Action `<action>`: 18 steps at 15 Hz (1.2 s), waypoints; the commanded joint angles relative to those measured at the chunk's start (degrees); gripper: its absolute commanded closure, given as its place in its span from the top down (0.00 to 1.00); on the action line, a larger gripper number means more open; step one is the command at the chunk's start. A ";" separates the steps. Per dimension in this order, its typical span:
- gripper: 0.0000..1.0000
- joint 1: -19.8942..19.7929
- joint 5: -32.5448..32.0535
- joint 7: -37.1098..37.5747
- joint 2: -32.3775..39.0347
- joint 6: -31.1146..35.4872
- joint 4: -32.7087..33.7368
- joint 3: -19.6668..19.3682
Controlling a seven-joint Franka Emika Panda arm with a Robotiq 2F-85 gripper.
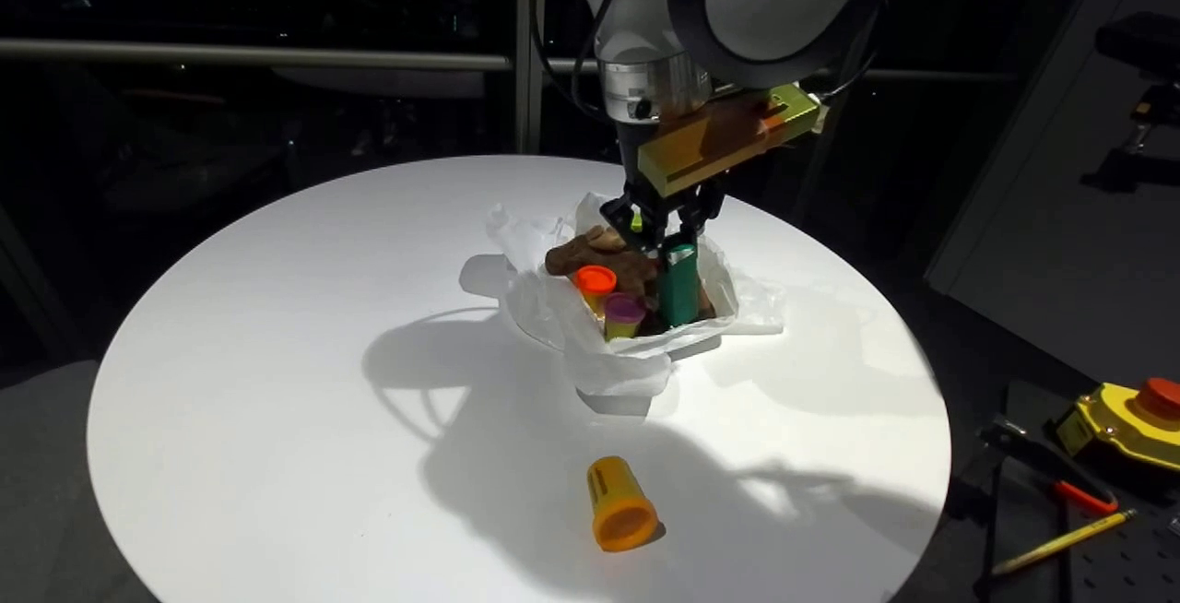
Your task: Put the objects inside the plastic
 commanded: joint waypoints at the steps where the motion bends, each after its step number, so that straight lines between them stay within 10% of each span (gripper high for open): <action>1: 0.12 2.25 -4.37 3.74 2.19 -1.07 3.34 -3.16; 10: 0.13 2.15 -4.78 3.34 8.57 -5.02 11.73 -5.23; 12: 0.61 2.38 -4.41 3.37 10.42 -8.89 14.98 -5.58; 18: 0.97 1.90 -2.00 3.77 14.85 -18.64 23.25 -5.50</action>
